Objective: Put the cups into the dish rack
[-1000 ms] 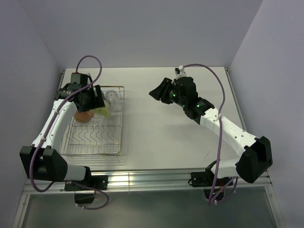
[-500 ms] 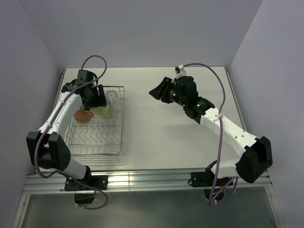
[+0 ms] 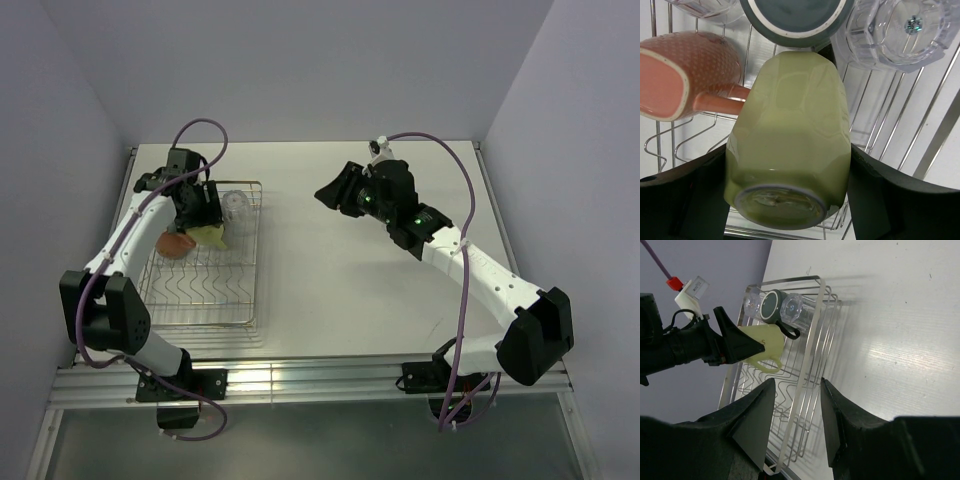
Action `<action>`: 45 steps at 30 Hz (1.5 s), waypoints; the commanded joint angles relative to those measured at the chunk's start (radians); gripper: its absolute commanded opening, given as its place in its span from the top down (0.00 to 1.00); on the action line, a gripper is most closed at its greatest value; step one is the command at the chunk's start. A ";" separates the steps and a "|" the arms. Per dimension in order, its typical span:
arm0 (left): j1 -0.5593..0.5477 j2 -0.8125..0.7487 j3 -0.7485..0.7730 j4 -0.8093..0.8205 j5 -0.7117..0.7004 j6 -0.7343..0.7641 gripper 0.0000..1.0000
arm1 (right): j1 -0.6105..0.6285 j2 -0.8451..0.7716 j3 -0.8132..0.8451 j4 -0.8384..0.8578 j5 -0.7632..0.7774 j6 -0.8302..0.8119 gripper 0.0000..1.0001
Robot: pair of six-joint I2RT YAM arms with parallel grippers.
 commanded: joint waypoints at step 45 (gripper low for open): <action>-0.016 0.080 -0.062 0.123 -0.138 -0.030 0.27 | -0.013 0.037 0.035 -0.015 -0.021 -0.041 0.49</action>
